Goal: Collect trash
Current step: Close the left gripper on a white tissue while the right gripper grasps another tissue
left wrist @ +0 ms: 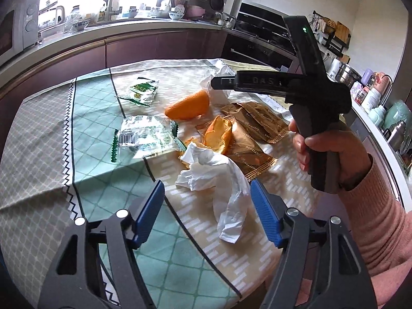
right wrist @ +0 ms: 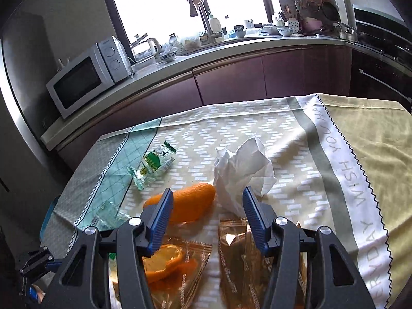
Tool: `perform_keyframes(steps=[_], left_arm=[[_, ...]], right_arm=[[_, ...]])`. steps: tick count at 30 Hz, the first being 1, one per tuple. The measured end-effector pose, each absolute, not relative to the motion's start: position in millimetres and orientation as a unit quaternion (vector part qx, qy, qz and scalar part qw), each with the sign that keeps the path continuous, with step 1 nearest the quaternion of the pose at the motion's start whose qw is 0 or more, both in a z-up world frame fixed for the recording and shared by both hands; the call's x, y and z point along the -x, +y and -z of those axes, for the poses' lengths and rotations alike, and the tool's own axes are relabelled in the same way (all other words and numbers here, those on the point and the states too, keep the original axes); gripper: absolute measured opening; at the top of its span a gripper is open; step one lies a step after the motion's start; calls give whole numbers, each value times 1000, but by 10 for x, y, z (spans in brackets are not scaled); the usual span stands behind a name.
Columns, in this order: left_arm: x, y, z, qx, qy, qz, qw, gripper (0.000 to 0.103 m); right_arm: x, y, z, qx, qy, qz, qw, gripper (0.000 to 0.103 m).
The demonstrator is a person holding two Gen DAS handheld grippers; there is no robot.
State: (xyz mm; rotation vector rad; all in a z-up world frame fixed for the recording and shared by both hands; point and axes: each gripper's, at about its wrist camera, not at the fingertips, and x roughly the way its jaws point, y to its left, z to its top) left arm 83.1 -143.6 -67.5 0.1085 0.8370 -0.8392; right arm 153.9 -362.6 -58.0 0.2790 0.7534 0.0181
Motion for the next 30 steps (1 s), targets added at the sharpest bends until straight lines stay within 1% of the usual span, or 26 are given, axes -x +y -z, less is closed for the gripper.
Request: perform_keyframes(steps=[2, 3, 4, 5, 6, 8, 9, 10, 11, 13, 14, 19, 25, 30], left_arm=[[-898, -1470, 717, -49, 406, 394, 823, 56], [-919, -1462, 733, -46, 410, 395, 821, 55], [-940, -1475, 747, -45, 413, 396, 819, 51], [-964, -1483, 770, -42, 418, 397, 816, 45], [-984, -1488, 790, -38, 423, 400, 812, 42], [-1007, -1485, 821, -31, 428, 406, 807, 32], [-1014, -1483, 827, -29, 429, 407, 806, 31], [-1020, -1478, 829, -26, 429, 411, 804, 27], [-1024, -1472, 830, -22, 430, 416, 801, 21], [-1028, -1452, 827, -16, 431, 423, 797, 16], [-1026, -1440, 824, -14, 430, 426, 796, 11], [-1004, -1343, 739, 3, 415, 435, 799, 8], [-935, -1088, 533, 24, 388, 438, 810, 8], [-937, -760, 392, 43, 373, 418, 827, 8]], right_arm=[[-1644, -3623, 626, -129, 375, 1, 918, 54], [-1685, -3625, 655, -132, 381, 3, 915, 53], [-1721, -3622, 682, -131, 386, 5, 913, 53], [-1754, -3620, 709, -130, 391, 6, 911, 49], [-1774, -3625, 729, -133, 392, 6, 910, 43], [-1789, -3636, 741, -141, 392, 1, 909, 30], [-1784, -3637, 733, -140, 390, 3, 910, 15], [-1777, -3643, 729, -142, 389, 0, 910, 12], [-1763, -3652, 726, -147, 387, -3, 910, 12], [-1734, -3665, 719, -152, 383, -7, 911, 8], [-1715, -3668, 715, -155, 381, -10, 911, 7], [-1586, -3667, 594, -162, 359, -20, 919, 6], [-1380, -3585, 334, -178, 316, -65, 930, 6], [-1308, -3450, 183, -193, 297, -111, 929, 6]])
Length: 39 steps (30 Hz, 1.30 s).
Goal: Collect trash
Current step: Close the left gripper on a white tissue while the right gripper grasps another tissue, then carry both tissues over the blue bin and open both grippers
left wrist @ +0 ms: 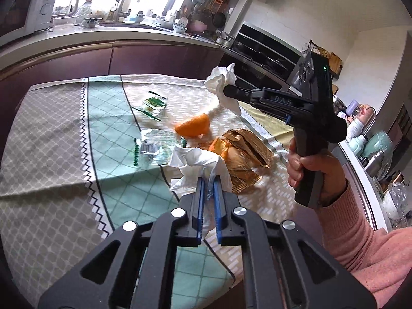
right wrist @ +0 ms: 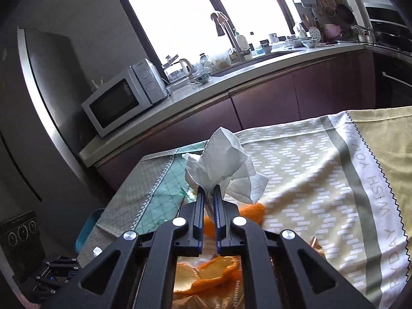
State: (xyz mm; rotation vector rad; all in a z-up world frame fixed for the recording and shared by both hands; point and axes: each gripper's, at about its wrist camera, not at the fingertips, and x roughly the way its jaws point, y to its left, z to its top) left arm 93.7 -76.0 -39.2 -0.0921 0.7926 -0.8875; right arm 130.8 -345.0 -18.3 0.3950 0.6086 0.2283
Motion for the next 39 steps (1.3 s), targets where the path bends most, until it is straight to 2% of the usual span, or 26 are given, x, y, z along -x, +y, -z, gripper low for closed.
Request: perform_keyframes(steps=[9, 24, 34, 39], left_arm=[[-894, 76, 245, 53, 350, 337, 872, 8], [-1019, 1817, 369, 84, 358, 124, 922, 8], [-1301, 2305, 781, 90, 399, 69, 910, 10], [-1442, 2360, 983, 83, 415, 61, 904, 14]], right_arm=[[-1203, -2574, 10, -155, 300, -237, 911, 6], [-1580, -447, 149, -72, 379, -424, 819, 6], [-2002, 391, 507, -47, 449, -435, 779, 7], [-2125, 621, 700, -28, 478, -410, 776, 12]])
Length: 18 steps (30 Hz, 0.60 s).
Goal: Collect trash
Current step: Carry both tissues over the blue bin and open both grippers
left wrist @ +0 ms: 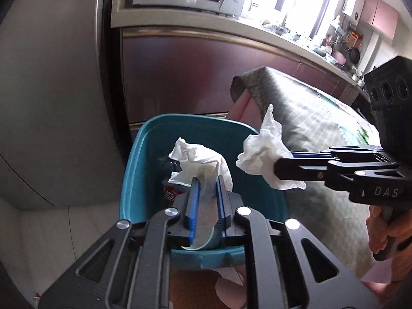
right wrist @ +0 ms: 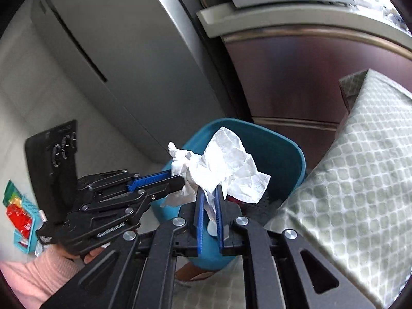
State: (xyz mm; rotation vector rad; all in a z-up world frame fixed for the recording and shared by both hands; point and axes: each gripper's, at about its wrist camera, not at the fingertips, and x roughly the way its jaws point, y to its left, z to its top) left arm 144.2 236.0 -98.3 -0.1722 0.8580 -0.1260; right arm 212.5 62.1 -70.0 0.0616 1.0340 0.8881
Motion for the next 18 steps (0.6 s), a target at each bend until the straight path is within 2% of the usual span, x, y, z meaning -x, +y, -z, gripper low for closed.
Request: perform_keyframes(steps=[2, 4, 13, 18], left_arm=[[-1499, 2360, 1057, 86, 422, 56, 901, 25], [-1560, 2342, 1115, 84, 428, 51, 899, 28], [-1522, 2282, 1151, 92, 423, 56, 899, 29], [-1355, 2037, 928, 79, 397, 89, 910, 34]], right_arm=[[-2169, 653, 762, -27, 487, -396, 778, 18], [-2203, 672, 797, -28, 492, -387, 779, 27], [-2178, 428, 747, -56, 483, -382, 786, 29], [-2035, 198, 624, -60, 455, -391, 798, 37]])
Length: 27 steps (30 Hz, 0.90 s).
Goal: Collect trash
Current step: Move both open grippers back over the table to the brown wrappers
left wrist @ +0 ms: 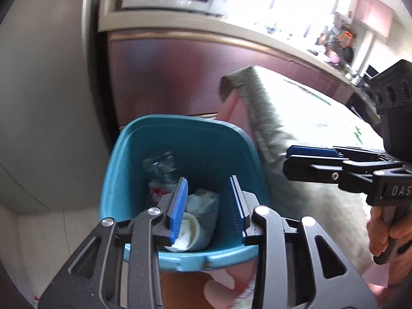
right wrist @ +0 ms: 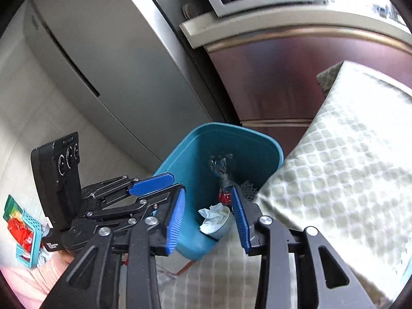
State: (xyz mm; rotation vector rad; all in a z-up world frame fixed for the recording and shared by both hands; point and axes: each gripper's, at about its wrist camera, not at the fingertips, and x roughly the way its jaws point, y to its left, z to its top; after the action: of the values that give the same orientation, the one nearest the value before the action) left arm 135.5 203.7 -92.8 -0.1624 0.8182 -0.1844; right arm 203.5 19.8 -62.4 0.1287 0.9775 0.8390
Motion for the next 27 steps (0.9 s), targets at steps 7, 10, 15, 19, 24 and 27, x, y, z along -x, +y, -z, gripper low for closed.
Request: perform_keyframes(steps=[7, 10, 15, 19, 24, 27], left_arm=[[-1115, 1460, 572, 45, 356, 164, 919, 40], [-1055, 1168, 466, 37, 347, 202, 915, 42], [-994, 684, 399, 23, 346, 250, 904, 43], [-989, 351, 411, 16, 354, 276, 894, 43], [-966, -73, 446, 4, 365, 312, 877, 44], [-947, -284, 499, -8, 368, 336, 867, 45]], right_arm=[[-1720, -279, 348, -61, 408, -379, 828, 42], [-1586, -604, 270, -78, 393, -363, 841, 43], [-1434, -1177, 226, -102, 381, -317, 862, 44], [-1306, -1657, 248, -121, 376, -273, 877, 44], [-1082, -2240, 315, -140, 368, -212, 895, 44], [-947, -2618, 355, -155, 360, -167, 905, 45]])
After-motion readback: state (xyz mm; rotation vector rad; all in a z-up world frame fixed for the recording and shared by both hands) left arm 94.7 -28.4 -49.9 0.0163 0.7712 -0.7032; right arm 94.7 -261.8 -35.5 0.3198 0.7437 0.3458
